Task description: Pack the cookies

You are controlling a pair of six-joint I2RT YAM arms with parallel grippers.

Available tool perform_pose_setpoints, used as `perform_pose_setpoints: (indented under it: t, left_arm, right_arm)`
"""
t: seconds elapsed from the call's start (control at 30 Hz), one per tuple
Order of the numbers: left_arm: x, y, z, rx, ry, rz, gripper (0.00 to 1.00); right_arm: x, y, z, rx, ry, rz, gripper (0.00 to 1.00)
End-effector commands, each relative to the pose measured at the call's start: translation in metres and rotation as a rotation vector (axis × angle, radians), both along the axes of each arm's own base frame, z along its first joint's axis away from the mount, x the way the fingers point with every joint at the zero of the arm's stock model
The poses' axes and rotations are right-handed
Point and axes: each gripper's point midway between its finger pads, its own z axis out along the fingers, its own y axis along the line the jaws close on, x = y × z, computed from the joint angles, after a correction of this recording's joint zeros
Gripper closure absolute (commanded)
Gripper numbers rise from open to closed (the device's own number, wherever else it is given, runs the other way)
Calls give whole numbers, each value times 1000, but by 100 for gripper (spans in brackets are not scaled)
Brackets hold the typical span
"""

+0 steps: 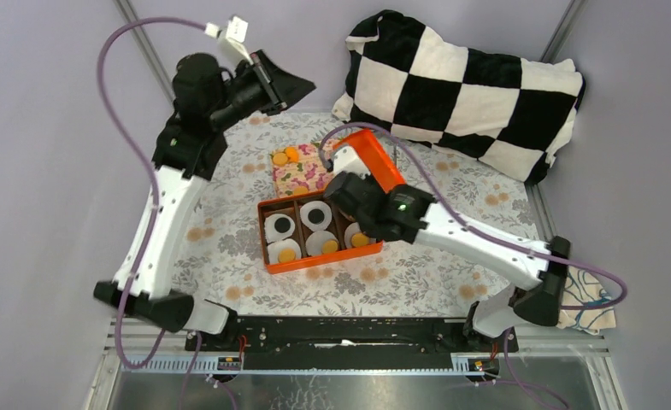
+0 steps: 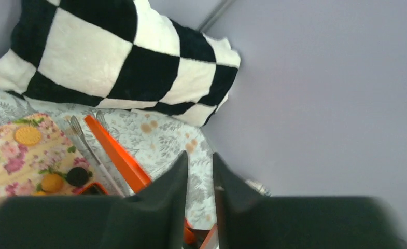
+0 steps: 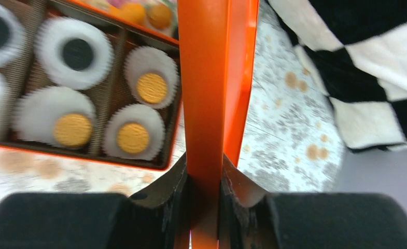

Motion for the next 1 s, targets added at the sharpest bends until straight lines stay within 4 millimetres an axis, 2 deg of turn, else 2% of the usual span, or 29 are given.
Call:
perform_pose_setpoints:
  t: [0.0,0.07,0.2,0.23,0.33,0.47,0.6,0.73,0.8,0.97]
  left_arm:
    - [9,48,-21,65,-11,295,87]
    - [7,71,-31,92,-11,420,100]
    - [-1,102,-51,134,2,565,100]
    - [-2,108,-57,145,10,598,100]
    - [-3,128,-84,180,57,715,100]
    - [-12,140,-97,222,87,759,100]
    - [-22,147,-96,246,73,777,100]
    - [-25,145,-105,258,83,763,100]
    - [-24,143,-116,272,104,755,100]
    - [-22,130,-151,301,174,708,100]
  right_arm:
    - [-13,32,105,460,-27,181,94]
    - [-21,42,137,623,-11,263,94]
    - [-37,54,190,898,10,411,95]
    - [-38,56,199,962,22,434,96]
    - [-33,63,201,1183,150,486,98]
    - [-14,66,171,1483,446,523,100]
    - [7,49,148,1751,643,562,100]
    - [20,48,118,1846,836,572,100]
    - [20,48,109,1888,904,587,100]
    - [25,54,64,1862,1042,523,100]
